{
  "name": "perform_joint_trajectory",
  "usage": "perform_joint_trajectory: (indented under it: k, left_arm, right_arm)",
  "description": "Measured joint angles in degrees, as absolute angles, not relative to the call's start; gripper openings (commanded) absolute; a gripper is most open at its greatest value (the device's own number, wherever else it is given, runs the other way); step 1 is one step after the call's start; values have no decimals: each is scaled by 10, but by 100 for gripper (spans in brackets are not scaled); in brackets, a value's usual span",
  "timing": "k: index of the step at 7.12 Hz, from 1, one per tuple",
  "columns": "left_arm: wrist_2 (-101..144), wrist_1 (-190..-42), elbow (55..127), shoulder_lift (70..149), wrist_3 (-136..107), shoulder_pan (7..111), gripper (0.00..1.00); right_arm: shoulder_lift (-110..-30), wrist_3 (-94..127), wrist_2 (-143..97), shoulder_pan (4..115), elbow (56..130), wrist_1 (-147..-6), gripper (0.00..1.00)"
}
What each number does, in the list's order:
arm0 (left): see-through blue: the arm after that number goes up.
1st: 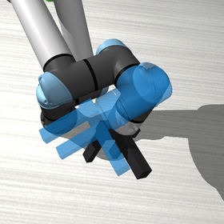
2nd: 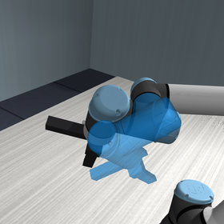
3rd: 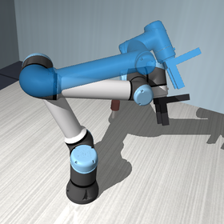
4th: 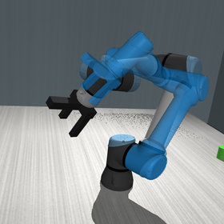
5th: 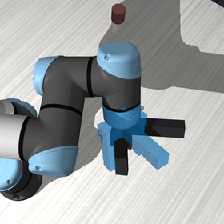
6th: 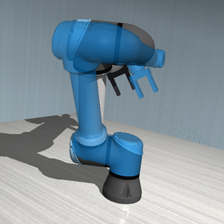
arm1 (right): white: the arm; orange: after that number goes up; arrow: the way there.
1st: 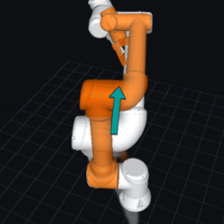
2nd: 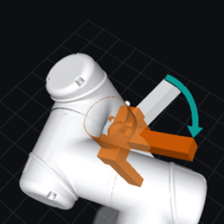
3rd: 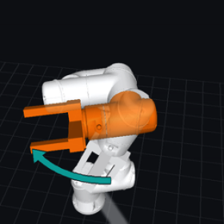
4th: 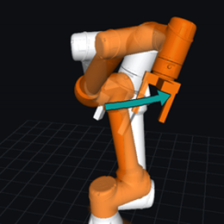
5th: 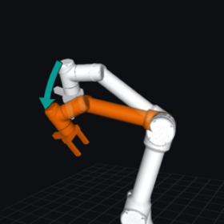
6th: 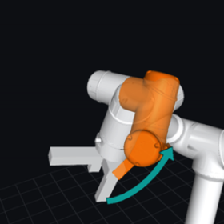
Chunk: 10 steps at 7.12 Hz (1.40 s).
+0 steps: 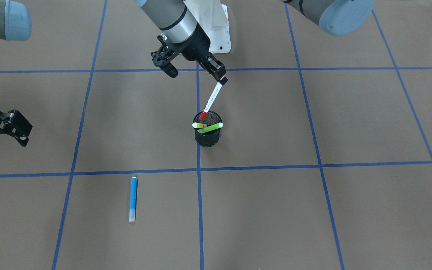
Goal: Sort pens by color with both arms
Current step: 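Carry the red-capped marker beside the blue marker and lower it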
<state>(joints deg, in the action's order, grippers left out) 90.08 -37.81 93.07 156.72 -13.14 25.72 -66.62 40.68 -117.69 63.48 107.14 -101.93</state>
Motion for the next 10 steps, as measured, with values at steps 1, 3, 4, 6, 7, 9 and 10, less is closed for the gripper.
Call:
perform_joint_trajectory:
  k: [1,3,4,6,7,9,10]
  left_arm:
    - [903,-372,953,1568,-127,267,0]
    - [920,-404,966,1567,-136,309,0]
    - [938,-434,966,1566,-158,330,0]
    - [974,-516,947,1564,-241,351,0]
    - [989,-563,926,1563,-295,354,0]
    - [1011,-670,869,1564,-419,353,0]
    - [1015,-723,833,1565,-481,352,0]
  right_arm:
    - [-666,406,-1178,636,1071,-1019,100]
    - [-666,402,-1184,647,1070,-1021,100]
    - [-666,383,-1193,658,1065,-1023,100]
    - [-671,340,-1212,679,1057,-1026,100]
    - [-675,327,-1216,685,1055,-1026,100]
    - [-684,309,-1226,694,1055,-1024,100]
    - [-690,296,-1231,700,1055,-1023,100]
